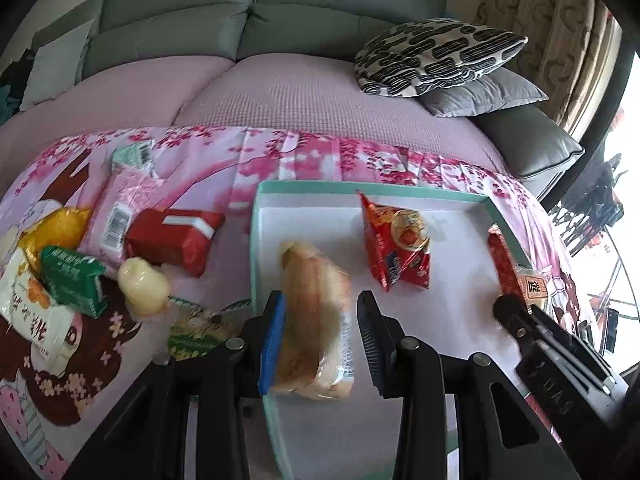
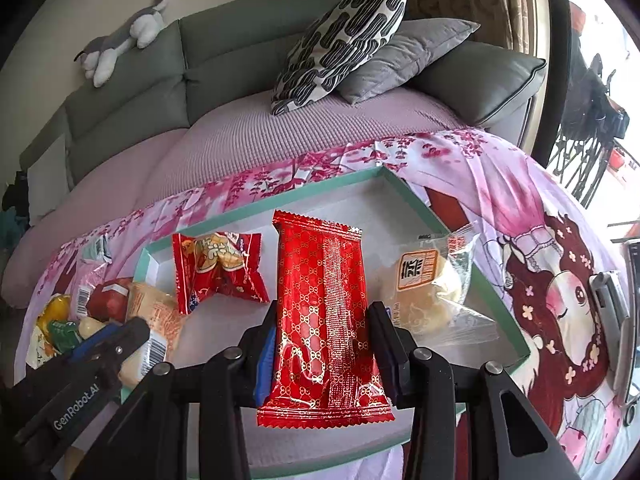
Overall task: Organize snacks
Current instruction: 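Lower and release the biscuit pack and red wafer bar into the tray, then move both open grippers back over the remaining snack pile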
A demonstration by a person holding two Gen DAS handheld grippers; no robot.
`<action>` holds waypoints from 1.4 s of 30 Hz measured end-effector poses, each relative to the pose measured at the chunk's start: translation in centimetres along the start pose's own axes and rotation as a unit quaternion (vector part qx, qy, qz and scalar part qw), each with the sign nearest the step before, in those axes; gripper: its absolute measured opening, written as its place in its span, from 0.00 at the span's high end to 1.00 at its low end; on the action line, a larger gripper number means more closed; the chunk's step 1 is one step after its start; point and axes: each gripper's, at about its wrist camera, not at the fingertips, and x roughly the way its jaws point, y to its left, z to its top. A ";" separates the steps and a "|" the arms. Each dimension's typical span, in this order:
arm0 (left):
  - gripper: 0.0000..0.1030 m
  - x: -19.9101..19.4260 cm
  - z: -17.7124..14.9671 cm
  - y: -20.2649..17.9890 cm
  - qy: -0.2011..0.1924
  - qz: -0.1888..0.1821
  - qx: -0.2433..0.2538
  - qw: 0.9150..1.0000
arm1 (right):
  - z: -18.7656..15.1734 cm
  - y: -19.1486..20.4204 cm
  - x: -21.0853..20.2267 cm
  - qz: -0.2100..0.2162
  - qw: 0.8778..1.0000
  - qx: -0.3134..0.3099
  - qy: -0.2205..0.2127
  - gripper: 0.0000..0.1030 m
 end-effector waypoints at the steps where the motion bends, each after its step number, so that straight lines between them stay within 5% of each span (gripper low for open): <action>1: 0.63 0.1 0.1 -0.1 0.000 -0.002 0.001 1.000 | 0.0 0.1 0.2 0.000 1.000 -0.001 0.002 0.57; 9: 0.60 -0.1 0.1 -0.6 0.002 0.013 0.014 1.000 | -0.2 0.3 0.8 -0.003 1.000 -0.008 0.011 0.55; 12: 0.39 -0.6 0.1 -0.5 0.003 0.016 0.015 1.000 | 0.0 0.4 0.7 -0.006 1.000 -0.010 0.008 0.53; 19: 0.31 -1.7 0.4 0.7 -0.004 0.039 0.003 0.999 | 0.1 0.5 0.1 -0.005 1.000 -0.016 0.005 0.50; 23: 0.16 -2.1 0.5 2.6 -0.010 0.075 -0.022 0.997 | 0.1 1.1 -0.1 -0.005 1.000 -0.027 0.007 0.34; 33: 0.09 -2.7 -0.2 7.7 -0.017 0.173 -0.067 0.982 | -0.6 4.7 0.1 0.035 0.997 -0.064 0.009 0.13; 42: 0.09 -3.2 -0.7 9.7 -0.018 0.187 -0.091 0.978 | -0.9 6.1 0.2 0.046 0.996 -0.077 0.013 0.11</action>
